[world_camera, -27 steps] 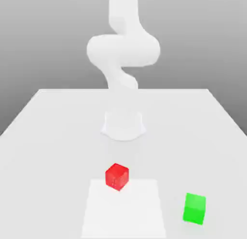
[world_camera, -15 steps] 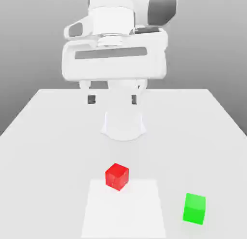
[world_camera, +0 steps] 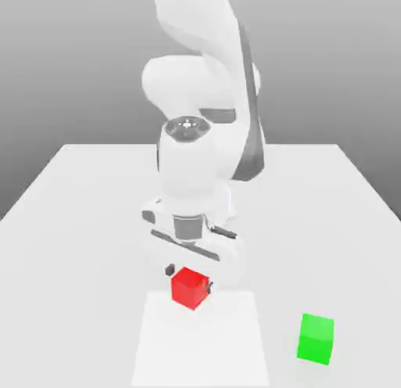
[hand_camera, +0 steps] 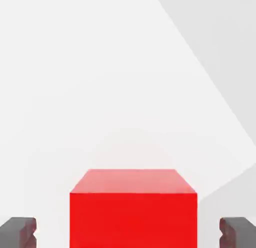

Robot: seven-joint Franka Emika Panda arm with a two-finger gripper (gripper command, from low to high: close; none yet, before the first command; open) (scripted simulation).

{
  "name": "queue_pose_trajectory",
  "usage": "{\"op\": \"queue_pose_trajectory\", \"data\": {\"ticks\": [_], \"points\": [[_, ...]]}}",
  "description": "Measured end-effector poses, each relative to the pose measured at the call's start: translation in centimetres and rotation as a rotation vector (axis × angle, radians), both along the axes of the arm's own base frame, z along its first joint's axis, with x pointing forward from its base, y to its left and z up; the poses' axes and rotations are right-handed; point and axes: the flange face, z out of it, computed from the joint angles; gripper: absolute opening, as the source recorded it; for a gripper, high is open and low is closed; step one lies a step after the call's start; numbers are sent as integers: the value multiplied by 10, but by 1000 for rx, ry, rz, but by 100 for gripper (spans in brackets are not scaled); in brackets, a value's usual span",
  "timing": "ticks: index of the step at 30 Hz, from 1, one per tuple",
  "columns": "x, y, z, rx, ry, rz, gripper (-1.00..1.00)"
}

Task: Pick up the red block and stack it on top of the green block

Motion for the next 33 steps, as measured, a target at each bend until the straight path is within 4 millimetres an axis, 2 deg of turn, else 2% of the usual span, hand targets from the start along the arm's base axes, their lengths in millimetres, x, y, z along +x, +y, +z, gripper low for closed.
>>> {"op": "queue_pose_trajectory", "data": {"ticks": [6, 16, 18, 23, 29, 33], "points": [[0, 0, -1, -1, -1, 0, -100], [0, 1, 59, -2, -1, 5, -100], [12, 10, 66, -14, -1, 93, -100], [52, 55, 79, -41, 0, 404, -100], [87, 135, 91, -37, 3, 804, -100], [98, 196, 98, -10, 1, 1066, -100]]}}
